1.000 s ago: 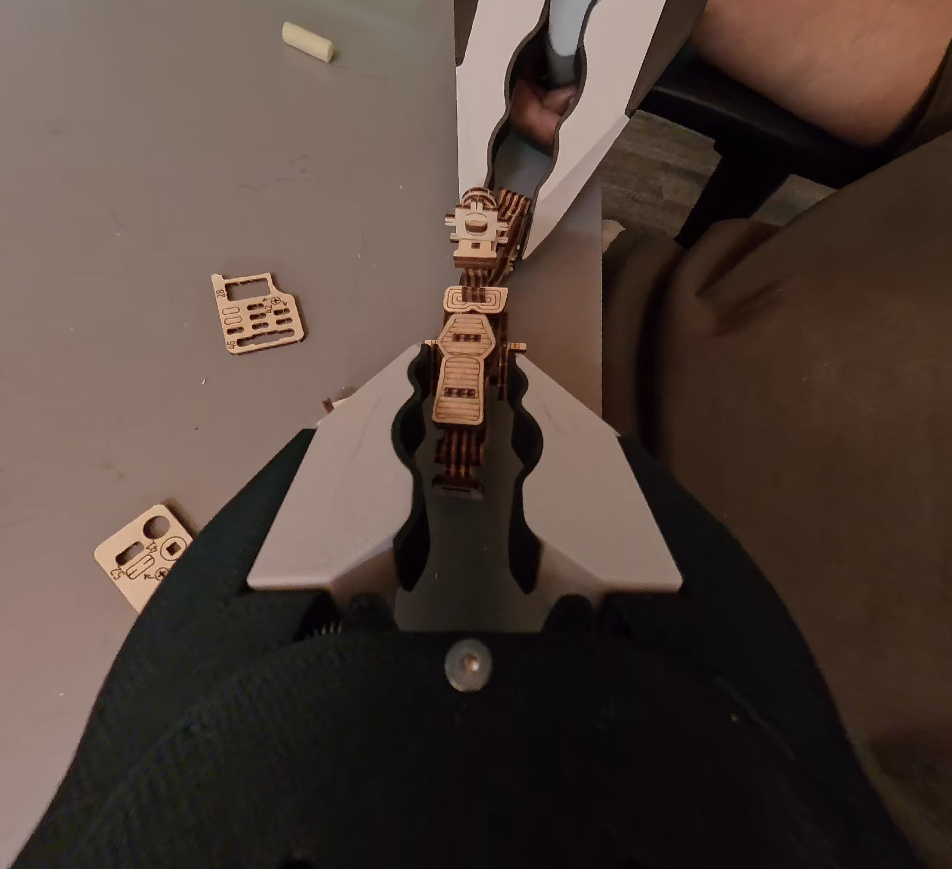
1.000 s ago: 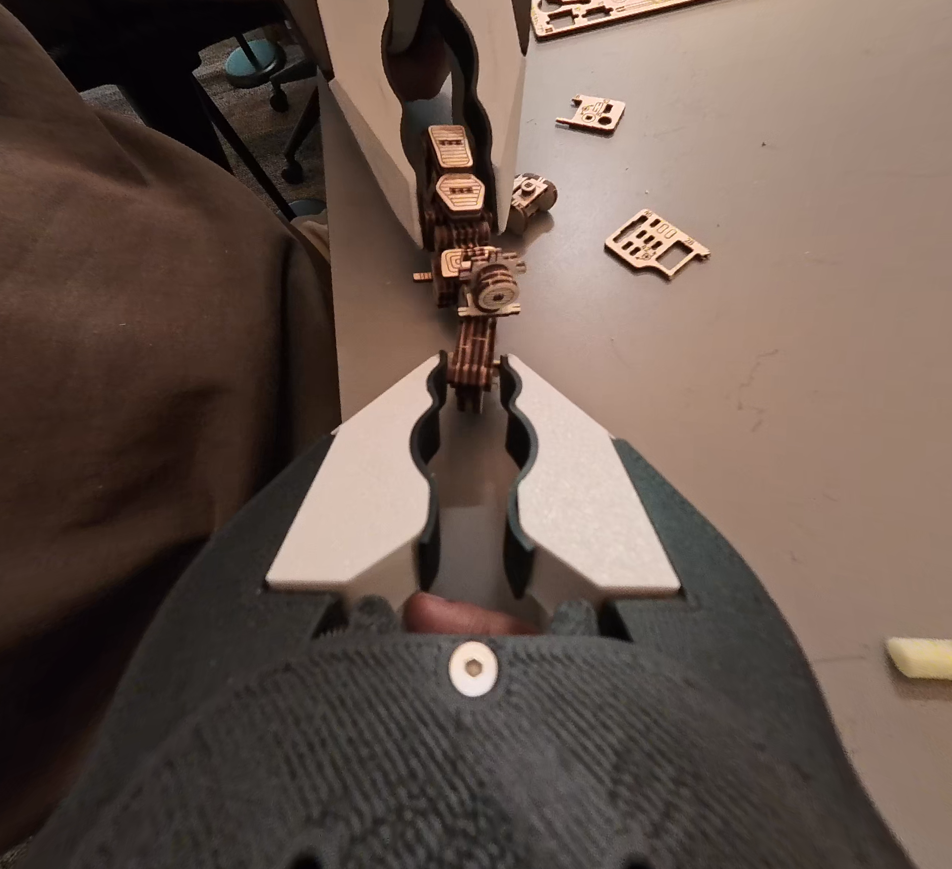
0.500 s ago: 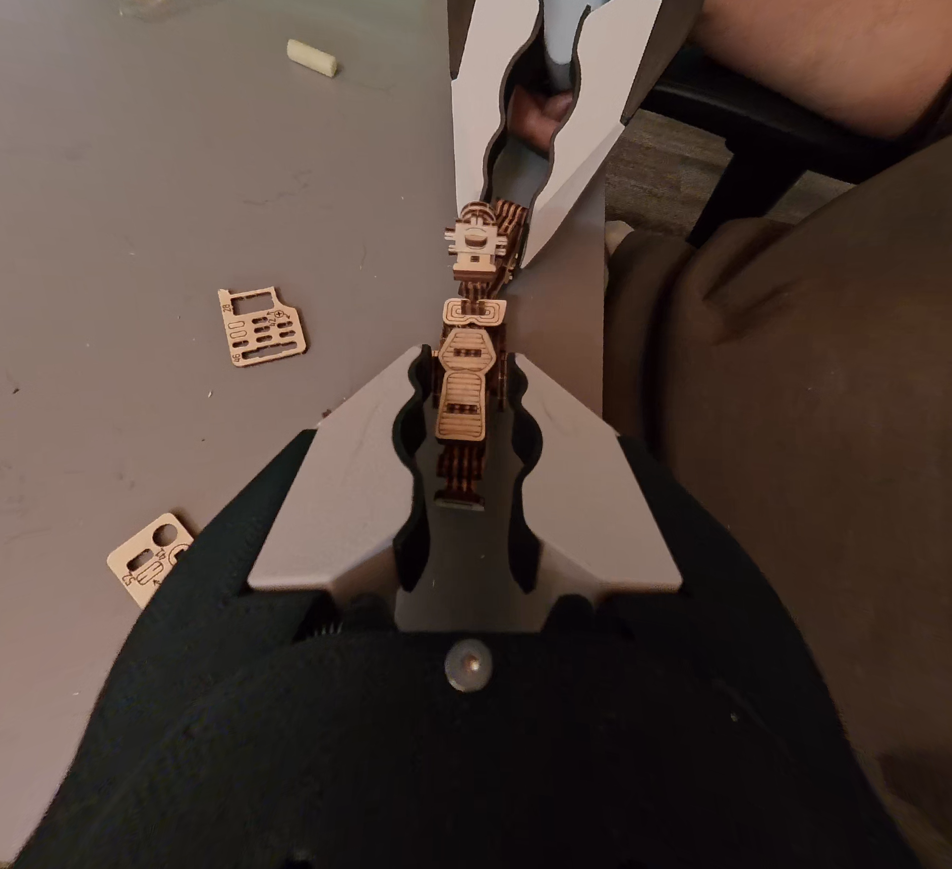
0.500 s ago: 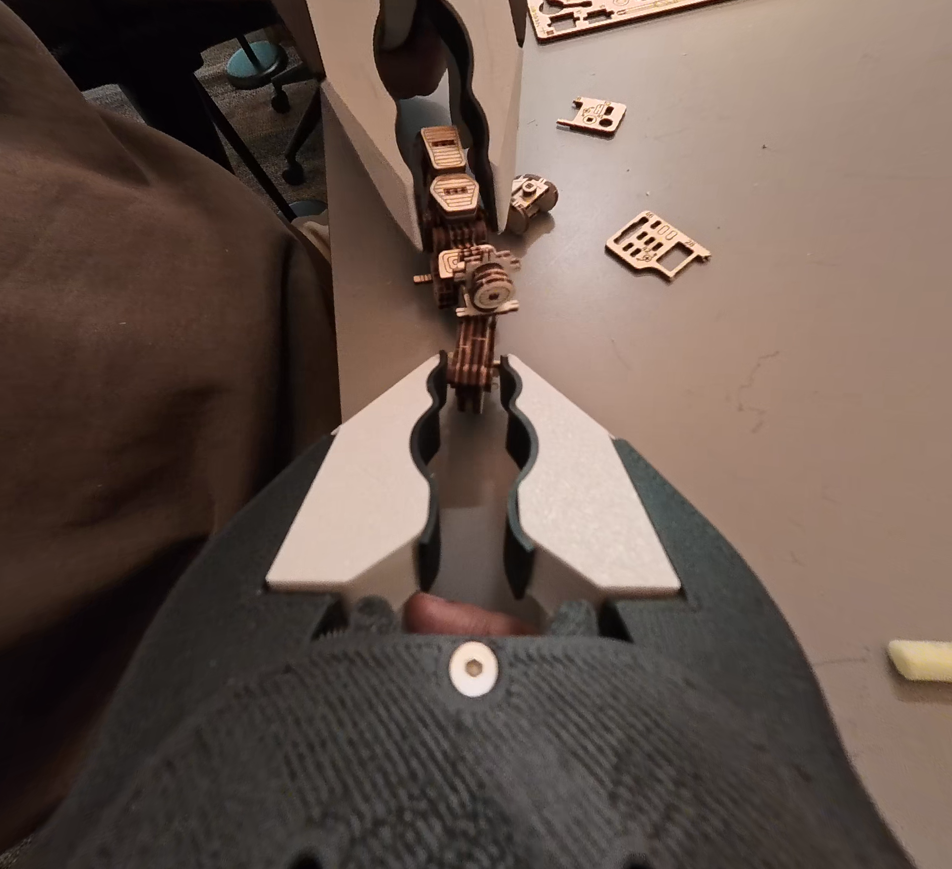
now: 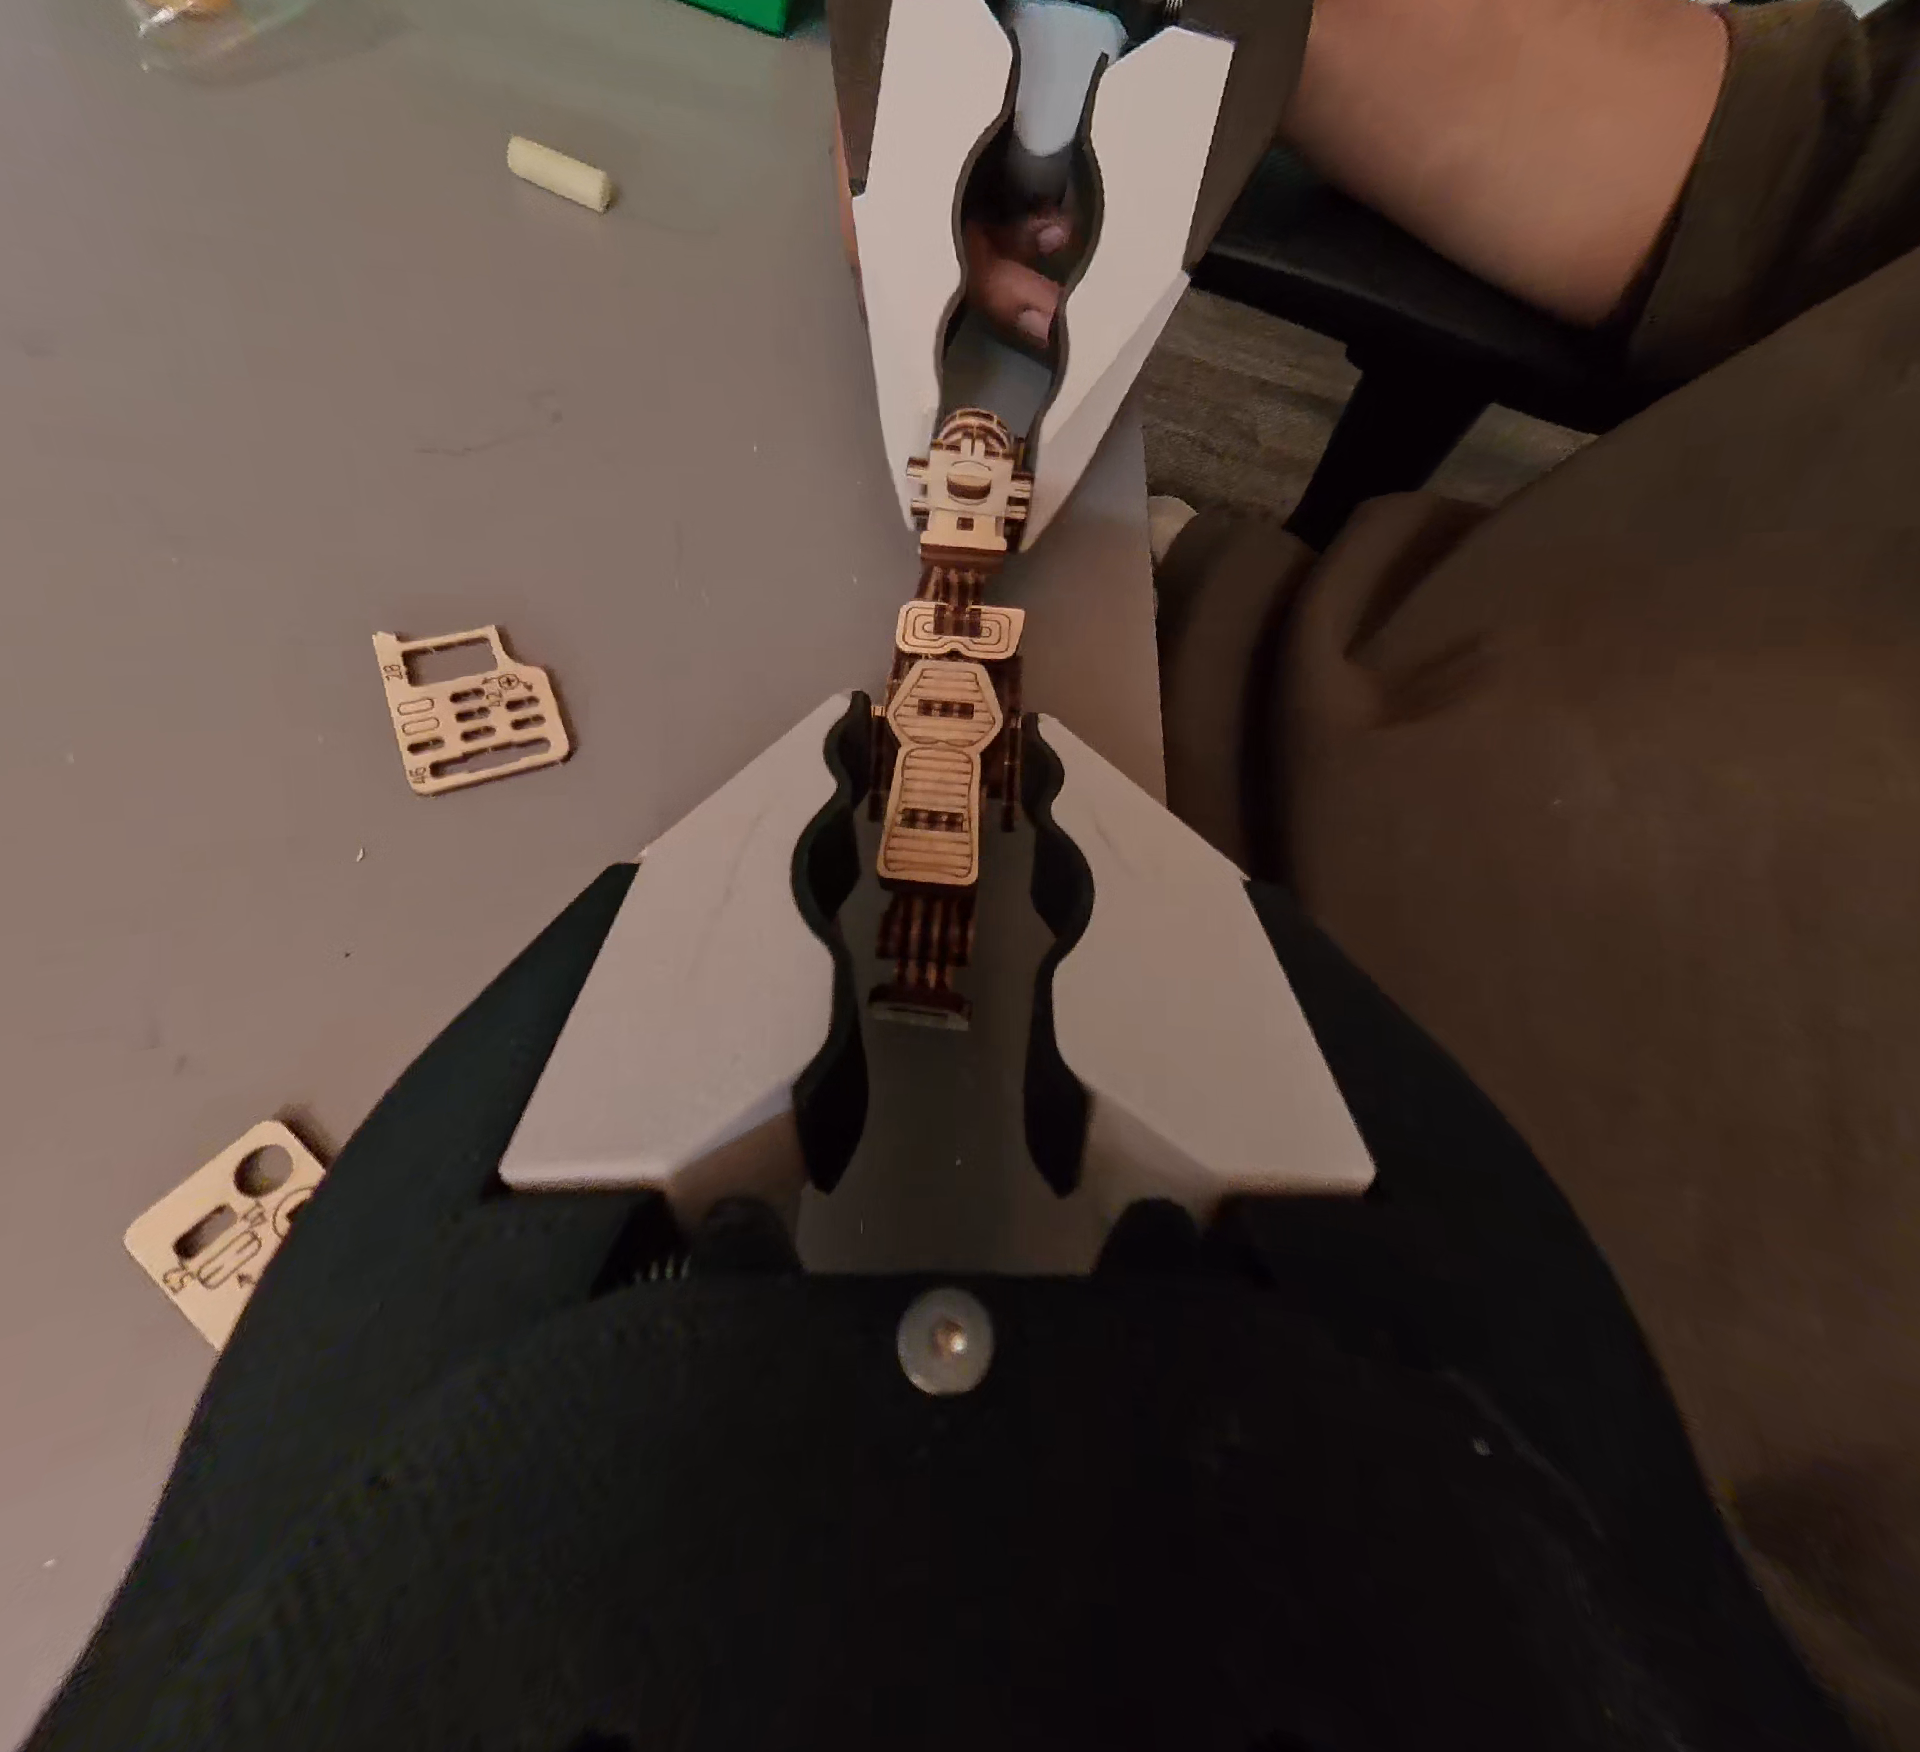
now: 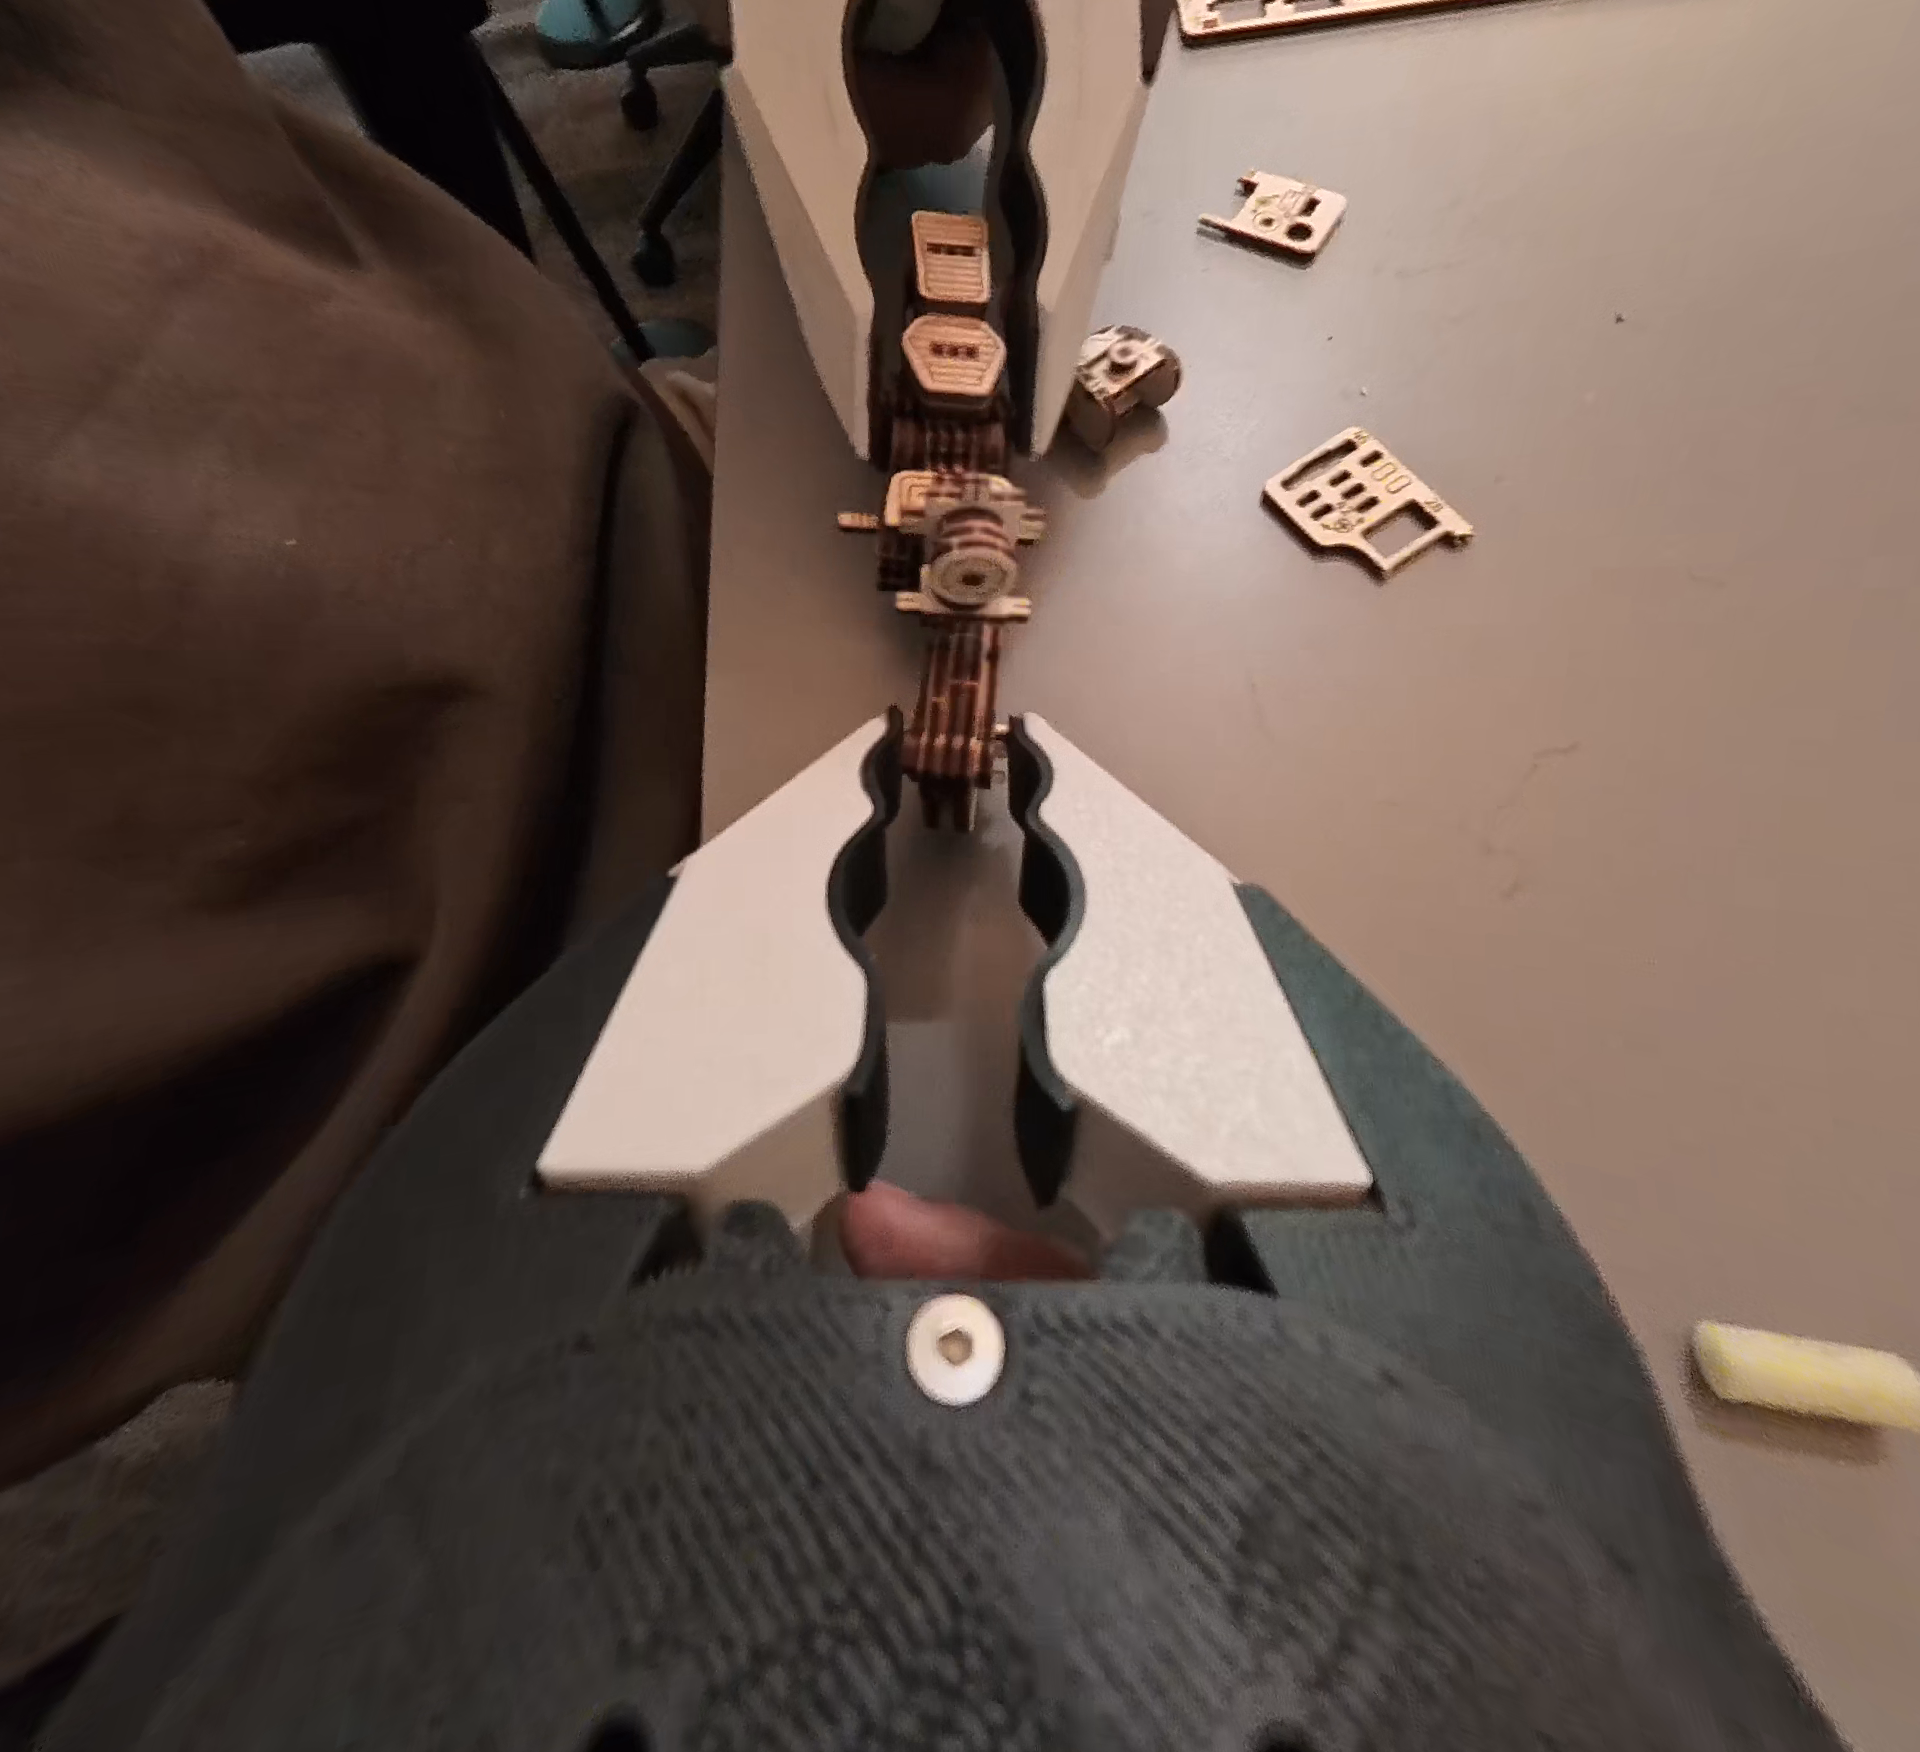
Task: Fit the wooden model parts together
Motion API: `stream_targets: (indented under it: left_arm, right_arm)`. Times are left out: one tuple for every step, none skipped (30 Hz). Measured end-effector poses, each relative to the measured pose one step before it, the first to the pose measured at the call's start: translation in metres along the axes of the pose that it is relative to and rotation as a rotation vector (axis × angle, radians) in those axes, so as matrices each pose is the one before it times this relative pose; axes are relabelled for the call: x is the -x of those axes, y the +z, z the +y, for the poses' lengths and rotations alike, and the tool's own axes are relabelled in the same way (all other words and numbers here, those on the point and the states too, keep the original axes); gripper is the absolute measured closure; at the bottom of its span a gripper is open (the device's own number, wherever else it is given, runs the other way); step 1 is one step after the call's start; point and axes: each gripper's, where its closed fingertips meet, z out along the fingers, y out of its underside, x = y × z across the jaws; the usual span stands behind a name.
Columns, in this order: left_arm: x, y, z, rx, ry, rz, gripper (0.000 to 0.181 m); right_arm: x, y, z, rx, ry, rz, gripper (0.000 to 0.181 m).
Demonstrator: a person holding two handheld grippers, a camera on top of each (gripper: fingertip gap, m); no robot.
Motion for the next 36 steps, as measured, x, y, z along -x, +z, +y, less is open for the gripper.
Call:
stream_targets:
  left_arm:
    - [0.0, 0.00045, -0.00082, -0.0029, 0.0, 0.0031, 0.154]
    - [-0.00043, 0.00044, -0.00072, -0.0018, 0.0004, 0.0041, 0.154]
    - [0.0002, 0.00058, -0.00045, -0.0001, 0.0001, 0.0005, 0.154]
    - [-0.00025, 0.00047, -0.00038, -0.0007, 0.0009, 0.0028, 0.154]
    - [-0.00069, 0.00049, -0.00034, 0.0001, 0.0007, 0.0065, 0.154]
    - [-0.00051, 0.00055, 0.00022, 0.0034, -0.001, 0.0063, 0.154]
    - [-0.00015, 0.0006, 0.00073, 0.0059, -0.0027, 0.0041, 0.154]
    - [-0.00034, 0.0003, 0.00023, 0.002, -0.002, 0.0047, 0.154]
    - [0.00018, -0.00008, -0.00015, -0.0007, -0.0024, 0.0003, 0.154]
    - [0.00043, -0.00001, 0.00002, -0.0005, -0.0032, -0.0009, 0.154]
    - [-0.00012, -0.00008, -0.00001, -0.0003, -0.0003, 0.0014, 0.154]
    - [-0.00047, 0.00007, -0.00001, 0.0002, 0.0024, 0.0016, 0.154]
    - [0.00009, 0.00022, 0.00023, 0.0024, 0.0018, -0.0026, 0.154]
    - [-0.00001, 0.0003, 0.00046, 0.0035, 0.0021, -0.0029, 0.154]
    - [-0.00028, 0.00041, 0.00041, 0.0033, 0.0035, -0.001, 0.154]
    - [-0.00034, 0.00023, 0.00034, 0.0027, 0.0031, -0.0009, 0.154]
    - [0.0, 0.0003, 0.00025, 0.002, 0.0016, -0.0019, 0.154]
    - [-0.00029, -0.00002, 0.00014, 0.0006, 0.0004, 0.0009, 0.154]
    - [-0.00029, -0.00003, -0.00006, -0.0008, -0.0008, 0.0017, 0.154]
    - [0.00022, -0.00012, -0.00013, -0.0012, -0.0015, -0.0003, 0.154]
    - [0.00021, -0.00005, -0.00015, -0.001, -0.002, -0.0004, 0.154]
    - [0.00027, 0.0, -0.00001, 0.0, -0.0021, -0.0001, 0.154]
    - [-0.00004, 0.00001, 0.00011, 0.0004, -0.0007, 0.0008, 0.154]
    - [0.00003, 0.00011, 0.00007, 0.0011, 0.0003, -0.0008, 0.154]
    - [-0.00006, 0.00018, 0.00008, 0.0013, 0.0015, -0.0002, 0.154]
    - [-0.00007, 0.00012, 0.00019, 0.0014, 0.0019, -0.0014, 0.154]
    - [-0.00013, 0.00008, 0.00016, 0.0008, 0.0021, -0.0008, 0.154]
    - [-0.00004, 0.00001, -0.00006, -0.0004, 0.0017, -0.0011, 0.154]
    - [0.00006, -0.00003, -0.00004, 0.0, 0.0013, -0.0013, 0.154]
    - [0.00005, -0.00008, -0.00005, -0.0005, 0.0008, -0.0015, 0.154]
    - [-0.00007, -0.00008, -0.00004, -0.0004, 0.001, -0.0005, 0.154]
    - [-0.00008, -0.00001, 0.00006, 0.0002, 0.0005, 0.0001, 0.154]
    - [0.00007, 0.00003, 0.00002, 0.0007, -0.0003, 0.0, 0.154]
    - [-0.00005, 0.00012, 0.00015, 0.0006, -0.0027, 0.0007, 0.154]
    - [-0.00059, 0.00025, 0.00047, 0.0019, -0.0064, 0.0047, 0.154]
    - [-0.00053, 0.00012, 0.00028, 0.0012, -0.0045, 0.0042, 0.154]
  right_arm:
    - [0.00241, -0.00042, -0.00131, 0.0006, -0.0009, -0.0242, 0.163]
    - [0.00205, 0.00002, -0.00079, 0.0036, -0.0033, -0.0188, 0.163]
    - [0.00134, 0.00035, 0.00033, 0.01, -0.0057, -0.0127, 0.163]
    - [0.00036, 0.00063, 0.00115, 0.0135, -0.0065, -0.006, 0.163]
    - [-0.00008, 0.00081, 0.00134, 0.0119, -0.0057, -0.0037, 0.163]
    - [0.00035, 0.00078, 0.00109, 0.0061, -0.0031, -0.0072, 0.163]
    - [0.00027, 0.00057, 0.00045, 0.0002, 0.0001, -0.0077, 0.163]
    - [-0.00009, -0.00014, -0.00024, -0.0046, 0.003, -0.0065, 0.163]
    - [-0.00028, -0.00019, 0.00009, -0.0022, 0.0048, -0.0051, 0.163]
    - [-0.00015, -0.00015, 0.00017, -0.0021, 0.0041, -0.0028, 0.163]
    - [-0.00008, -0.00005, -0.00007, -0.0022, 0.0022, -0.0005, 0.163]
    - [-0.0001, 0.00004, -0.00003, -0.0018, 0.0002, 0.0014, 0.163]
    - [-0.00005, -0.00011, -0.00003, -0.0009, -0.0007, 0.003, 0.163]
    - [-0.00024, -0.00024, 0.0001, -0.0003, 0.0, 0.004, 0.163]
    - [-0.00036, -0.00026, 0.00008, -0.0003, 0.0007, 0.0038, 0.163]
    - [-0.00036, -0.00034, 0.00022, -0.0007, 0.001, 0.0031, 0.163]
    - [-0.00035, -0.0004, 0.0002, -0.0012, 0.0015, 0.0026, 0.163]
    - [-0.00044, -0.00034, 0.00019, -0.0015, 0.0029, 0.0016, 0.163]
    - [-0.00011, -0.00018, 0.00008, -0.0015, 0.003, 0.0, 0.163]
    - [-0.00009, 0.0, 0.00002, -0.002, 0.0026, -0.0004, 0.163]
    - [0.00001, 0.00014, -0.00008, -0.0018, 0.0027, -0.001, 0.163]
    - [0.0001, 0.00032, -0.0002, -0.0019, 0.0024, -0.0012, 0.163]
    - [0.00002, 0.00018, -0.00023, -0.002, 0.0022, -0.0005, 0.163]
    - [-0.00001, 0.00029, -0.00019, -0.0017, 0.003, -0.0008, 0.163]
    - [0.00011, 0.00021, -0.00019, -0.0013, 0.0029, -0.0009, 0.163]
    - [0.00001, 0.00013, -0.00013, -0.0013, 0.0023, -0.0005, 0.163]
    - [0.00001, -0.00004, 0.00001, -0.0012, 0.002, -0.0006, 0.163]
    - [-0.00007, 0.00005, 0.00002, -0.0016, 0.0016, -0.0004, 0.163]
    - [-0.00002, -0.00006, -0.00004, -0.0019, 0.0024, -0.0002, 0.163]
    - [-0.00006, 0.00004, 0.00001, -0.0016, 0.0033, -0.0003, 0.163]
    - [-0.00006, 0.00002, -0.00006, -0.001, 0.0028, -0.0004, 0.163]
    - [0.00002, 0.00006, -0.00011, -0.0008, 0.0008, 0.0002, 0.163]
    - [0.00008, -0.00001, 0.00004, -0.0005, -0.0005, 0.0012, 0.163]
    - [0.00003, -0.00005, -0.00003, 0.0001, -0.0006, 0.001, 0.163]
    - [0.00018, 0.0001, -0.0001, 0.0004, -0.0005, 0.0007, 0.163]
    - [0.00008, 0.00012, -0.00014, 0.0001, -0.0005, 0.0014, 0.163]
